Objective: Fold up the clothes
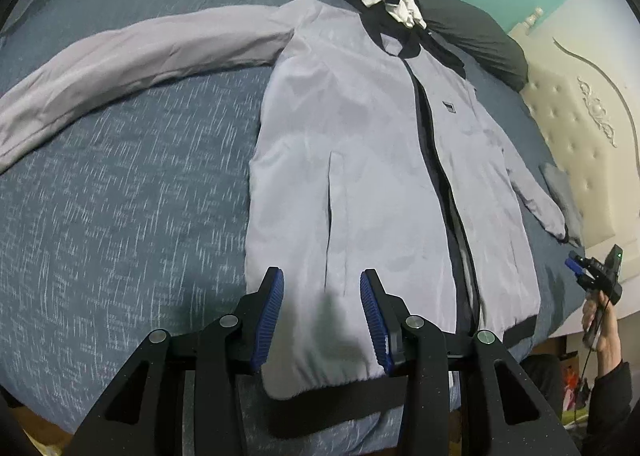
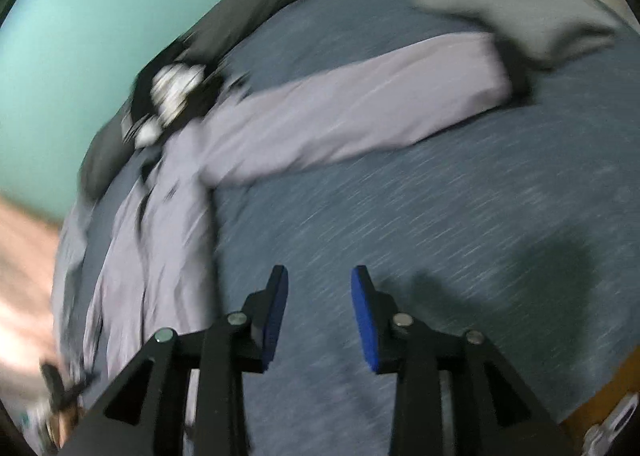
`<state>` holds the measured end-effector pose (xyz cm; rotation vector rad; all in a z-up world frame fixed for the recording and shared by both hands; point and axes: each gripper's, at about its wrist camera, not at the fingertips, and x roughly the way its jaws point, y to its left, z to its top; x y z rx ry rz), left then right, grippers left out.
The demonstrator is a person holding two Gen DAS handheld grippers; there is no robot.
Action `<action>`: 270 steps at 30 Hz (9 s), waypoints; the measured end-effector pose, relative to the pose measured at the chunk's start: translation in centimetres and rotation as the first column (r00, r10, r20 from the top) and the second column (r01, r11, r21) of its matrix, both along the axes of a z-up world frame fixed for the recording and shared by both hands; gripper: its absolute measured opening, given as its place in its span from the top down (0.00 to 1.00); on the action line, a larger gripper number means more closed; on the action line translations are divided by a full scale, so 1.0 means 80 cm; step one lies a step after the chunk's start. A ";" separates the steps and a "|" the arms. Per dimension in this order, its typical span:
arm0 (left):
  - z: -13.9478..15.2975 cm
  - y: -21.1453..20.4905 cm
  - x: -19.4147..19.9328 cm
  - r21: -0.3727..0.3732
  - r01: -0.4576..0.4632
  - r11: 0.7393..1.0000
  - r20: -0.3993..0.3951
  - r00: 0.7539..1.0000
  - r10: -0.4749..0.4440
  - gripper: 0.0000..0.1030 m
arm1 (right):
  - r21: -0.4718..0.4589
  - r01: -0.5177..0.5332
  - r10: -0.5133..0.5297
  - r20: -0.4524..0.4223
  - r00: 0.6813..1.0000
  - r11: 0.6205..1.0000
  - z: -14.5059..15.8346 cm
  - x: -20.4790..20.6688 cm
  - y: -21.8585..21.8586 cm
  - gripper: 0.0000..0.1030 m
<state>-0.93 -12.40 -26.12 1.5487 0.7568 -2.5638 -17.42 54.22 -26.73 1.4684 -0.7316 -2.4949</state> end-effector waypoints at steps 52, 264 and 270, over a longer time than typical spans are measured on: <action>0.010 0.013 -0.084 -0.035 0.018 0.999 -0.040 0.999 -0.019 0.58 | 0.080 0.026 0.005 -0.364 0.932 0.996 0.127 -0.161 0.025 0.84; 0.017 0.028 -0.102 -0.205 0.224 0.953 0.218 0.960 -0.178 0.83 | -0.128 -0.399 0.375 -0.175 0.910 0.908 -0.057 -0.105 -0.371 0.53; 0.016 0.007 -0.092 -0.190 0.177 0.966 0.200 0.970 -0.138 0.83 | -0.122 -0.373 0.349 -0.176 0.920 0.920 -0.058 -0.113 -0.355 0.53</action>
